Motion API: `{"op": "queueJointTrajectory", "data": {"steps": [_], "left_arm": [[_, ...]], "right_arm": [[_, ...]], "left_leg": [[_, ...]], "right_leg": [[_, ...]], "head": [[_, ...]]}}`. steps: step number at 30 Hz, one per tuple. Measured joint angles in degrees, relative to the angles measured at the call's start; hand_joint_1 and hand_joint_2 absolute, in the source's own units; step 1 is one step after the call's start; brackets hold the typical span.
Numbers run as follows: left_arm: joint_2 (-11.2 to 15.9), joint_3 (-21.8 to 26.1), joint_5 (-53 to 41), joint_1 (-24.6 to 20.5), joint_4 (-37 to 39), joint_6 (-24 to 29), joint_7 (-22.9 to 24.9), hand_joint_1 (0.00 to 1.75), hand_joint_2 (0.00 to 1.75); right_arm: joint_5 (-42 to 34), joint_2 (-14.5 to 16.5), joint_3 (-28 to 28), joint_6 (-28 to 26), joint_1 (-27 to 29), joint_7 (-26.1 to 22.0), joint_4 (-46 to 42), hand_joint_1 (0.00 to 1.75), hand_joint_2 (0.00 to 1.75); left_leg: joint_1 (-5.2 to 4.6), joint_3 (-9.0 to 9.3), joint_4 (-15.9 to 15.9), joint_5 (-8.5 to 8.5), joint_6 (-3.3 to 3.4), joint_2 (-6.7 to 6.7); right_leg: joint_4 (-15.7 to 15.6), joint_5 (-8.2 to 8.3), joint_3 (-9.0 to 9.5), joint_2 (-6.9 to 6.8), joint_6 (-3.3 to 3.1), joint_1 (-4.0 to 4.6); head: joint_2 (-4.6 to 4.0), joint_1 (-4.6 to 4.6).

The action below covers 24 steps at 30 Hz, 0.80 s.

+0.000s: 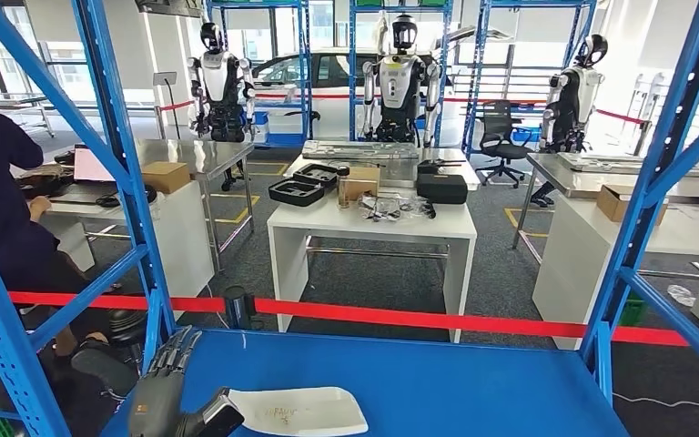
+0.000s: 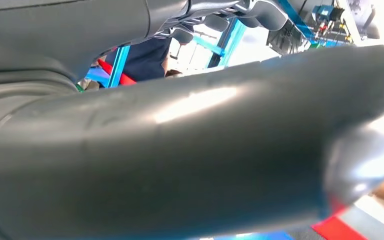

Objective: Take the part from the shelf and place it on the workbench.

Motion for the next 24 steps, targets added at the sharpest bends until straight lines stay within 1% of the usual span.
{"op": "queueJointTrajectory", "data": {"steps": [1, 2, 3, 4, 6, 7, 8, 9, 11, 12, 13, 14, 15, 16, 17, 18, 19, 22, 24], "left_arm": [[0.0, 0.0, 0.0, 0.0, 0.0, 0.0, 0.0, 0.0, 0.0], [-0.1, 0.0, 0.0, 0.0, 0.0, 0.0, -0.1, 0.0, 0.0], [-0.1, 0.0, 0.0, -0.1, 0.0, -0.1, -0.2, 0.0, 0.0], [-0.2, 0.0, 0.0, -0.1, 0.0, -0.2, -0.4, 0.0, 0.0], [-0.3, 0.0, 0.0, -0.1, -0.1, -0.3, -0.8, 0.0, 0.0], [-0.3, 0.0, 0.0, -0.1, -0.1, -0.4, -1.0, 0.0, 0.0], [-0.3, 0.0, 0.0, -0.2, -0.1, -0.4, -1.1, 0.0, 0.0], [-0.4, 0.0, 0.0, -0.3, -0.1, -0.4, -1.2, 0.0, 0.0], [-0.4, 0.0, 0.0, -0.4, 0.2, -0.3, -1.3, 0.0, 0.0], [-0.4, 0.0, 0.0, -0.3, 0.4, -0.2, -1.4, 0.0, 0.0], [-0.4, 0.0, -0.1, -0.2, 0.6, -0.2, -1.4, 0.0, 0.0], [-0.5, 0.0, -0.1, -0.1, 0.7, -0.1, -1.4, 0.0, 0.0], [-0.5, 0.0, -0.1, -0.1, 0.8, -0.1, -1.5, 0.0, 0.0], [-0.5, -0.1, -0.1, -0.2, 0.8, -0.3, -1.7, 0.0, 0.0], [-0.5, -0.1, -0.1, -0.3, 0.8, -0.6, -2.0, 0.0, 0.0], [-0.6, -0.1, 0.0, -0.4, 0.8, -1.1, -2.4, 0.0, 0.0], [-0.7, -0.2, 0.1, -0.4, 0.8, -1.8, -2.9, 0.0, 0.0], [-1.1, -0.6, 0.0, 0.0, 0.7, -3.7, -4.1, 0.0, 0.0], [-1.3, -1.1, -0.2, 0.2, 0.7, -4.5, -4.6, 0.0, 0.0]], "right_arm": [[0.0, 0.0, 0.0, 0.0, 0.0, 0.0, 0.0, 0.0, 0.0], [0.0, 0.0, 0.0, 0.0, 0.0, 0.0, 0.0, 0.0, 0.0], [0.0, 0.0, 0.0, 0.0, 0.0, -0.1, 0.0, 0.0, 0.0], [0.0, 0.0, 0.0, 0.0, -0.1, -0.1, 0.0, 0.0, 0.0], [0.0, 0.0, 0.0, -0.1, -0.1, -0.1, 0.0, 0.0, 0.0], [0.0, 0.0, 0.0, -0.1, -0.1, -0.1, 0.0, 0.0, 0.0], [0.0, 0.0, 0.0, -0.2, -0.1, -0.2, 0.0, 0.0, 0.0], [0.0, 0.1, 0.0, -0.2, -0.1, -0.2, 0.0, 0.0, 0.0], [0.0, 0.1, 0.0, -0.2, -0.1, -0.3, 0.0, 0.0, 0.0], [0.0, 0.1, 0.0, -0.2, -0.1, -0.3, 0.0, 0.0, 0.0], [0.0, 0.1, 0.0, -0.2, 0.0, -0.3, 0.0, 0.0, 0.0], [0.0, 0.1, 0.0, -0.2, 0.1, -0.3, 0.0, 0.0, 0.0], [0.1, 0.1, 0.0, -0.2, 0.1, -0.3, 0.0, 0.0, 0.0], [0.1, 0.1, 0.0, -0.2, 0.1, -0.3, 0.0, 0.0, 0.0], [0.2, 0.1, 0.0, -0.1, 0.1, -0.3, 0.0, 0.0, 0.0], [0.2, 0.1, 0.0, -0.1, 0.0, -0.3, 0.0, 0.0, 0.0], [0.3, 0.1, 0.0, 0.0, 0.0, -0.3, 0.0, 0.0, 0.0], [0.4, 0.0, 0.0, 0.1, 0.0, -0.3, 0.0, 0.0, 0.0], [0.5, 0.0, 0.0, 0.1, 0.0, -0.4, 0.0, 0.0, 0.0]], "left_leg": [[-0.14, 0.46, 0.1, -0.44, -0.22, -0.03], [-0.25, 0.77, 0.2, -0.82, -0.49, -0.09], [-0.33, 0.94, 0.2, -1.1, -0.79, -0.15], [-0.38, 1.01, 0.1, -1.26, -1.09, -0.21], [-0.31, 1.13, 0.0, -1.51, -1.69, -0.21], [-0.28, 0.92, 0.6, -1.93, -2.04, -0.16], [-0.21, 0.2, 2.2, -2.74, -2.4, -0.09], [-0.03, -1.2, 4.8, -3.92, -2.75, -0.02], [0.37, -5.16, 11.8, -6.34, -3.3, 0.08], [0.55, -6.82, 14.3, -6.6, -3.46, 0.09], [0.67, -7.63, 15.0, -5.85, -3.53, 0.1], [0.73, -7.41, 13.6, -4.11, -3.52, 0.11], [0.75, -6.25, 10.4, -1.72, -3.4, 0.12], [0.71, -4.76, 6.7, 0.31, -3.2, 0.13], [0.59, -3.22, 3.3, 1.54, -2.93, 0.14], [0.51, -2.16, 1.0, 2.09, -2.71, 0.14], [0.44, -1.63, -0.1, 1.98, -2.65, 0.11], [0.26, -1.36, -0.6, 1.88, -2.56, -0.11], [0.16, -1.34, -0.6, 1.79, -2.23, -0.23]], "right_leg": [[-3.8, 2.17, 1.24, 0.01, -0.19, 0.13], [-6.7, 3.57, 2.34, 0.03, -0.39, 0.21], [-8.4, 4.11, 3.02, 0.05, -0.6, 0.3], [-8.9, 3.89, 3.27, 0.07, -0.81, 0.42], [-9.3, 3.83, 3.6, 0.08, -1.34, 0.28], [-9.5, 3.81, 3.86, 0.08, -1.65, 0.14], [-9.7, 3.78, 4.17, 0.07, -1.93, -0.04], [-9.8, 3.68, 4.45, 0.05, -2.17, -0.16], [-9.8, 3.33, 4.84, 0.07, -2.48, -0.21], [-9.8, 3.13, 5.06, 0.11, -2.51, -0.22], [-9.8, 2.92, 5.31, 0.15, -2.48, -0.24], [-9.8, 2.7, 5.66, 0.2, -2.39, -0.27], [-9.8, 2.45, 6.05, 0.23, -2.25, -0.3], [-9.8, 2.18, 6.38, 0.25, -2.05, -0.28], [-9.8, 1.93, 6.56, 0.27, -1.77, -0.21], [-9.7, 1.74, 6.61, 0.28, -1.5, -0.12], [-9.7, 1.61, 6.58, 0.27, -1.44, -0.02], [-10.1, 1.58, 6.74, 0.12, -1.65, -0.02], [-10.4, 1.66, 7.02, 0.04, -1.44, -0.07]], "head": [[0.0, 0.03], [-0.01, 0.04], [0.0, 0.02], [0.0, -0.02], [0.01, -0.07], [0.01, -0.11], [0.01, -0.19], [0.01, -0.27], [0.01, -0.42], [0.0, -0.45], [0.0, -0.46], [0.0, -0.48], [0.0, -0.5], [0.0, -0.52], [0.0, -0.54], [0.0, -0.5], [0.0, -0.48], [0.0, -0.33], [0.0, -0.3]]}}
